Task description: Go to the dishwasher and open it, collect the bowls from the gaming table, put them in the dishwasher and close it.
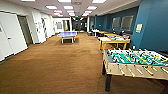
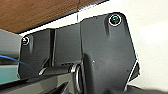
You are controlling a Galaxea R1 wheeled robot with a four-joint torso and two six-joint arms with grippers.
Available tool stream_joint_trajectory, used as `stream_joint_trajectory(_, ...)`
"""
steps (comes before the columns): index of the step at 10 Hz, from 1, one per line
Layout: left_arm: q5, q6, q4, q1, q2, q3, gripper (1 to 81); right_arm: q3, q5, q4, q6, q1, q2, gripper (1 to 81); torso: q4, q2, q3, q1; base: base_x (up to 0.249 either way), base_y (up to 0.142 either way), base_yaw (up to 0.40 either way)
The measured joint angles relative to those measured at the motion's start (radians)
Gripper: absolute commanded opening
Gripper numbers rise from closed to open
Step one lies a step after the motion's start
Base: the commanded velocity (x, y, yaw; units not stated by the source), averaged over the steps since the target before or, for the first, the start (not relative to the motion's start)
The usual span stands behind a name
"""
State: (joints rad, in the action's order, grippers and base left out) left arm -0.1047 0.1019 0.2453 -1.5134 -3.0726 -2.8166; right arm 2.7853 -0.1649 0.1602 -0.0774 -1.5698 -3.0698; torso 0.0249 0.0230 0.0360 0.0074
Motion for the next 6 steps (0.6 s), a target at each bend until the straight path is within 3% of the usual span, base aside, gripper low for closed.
stream_joint_trajectory(6, -0.001, 0.000, 0.000, 0.000, 0.000, 0.000, 81.1, 0.000, 0.000, 0.000, 0.000, 0.002, 0.000, 81.1, 0.000, 0.000, 0.000, 0.000, 0.151, 0.000, 0.000)
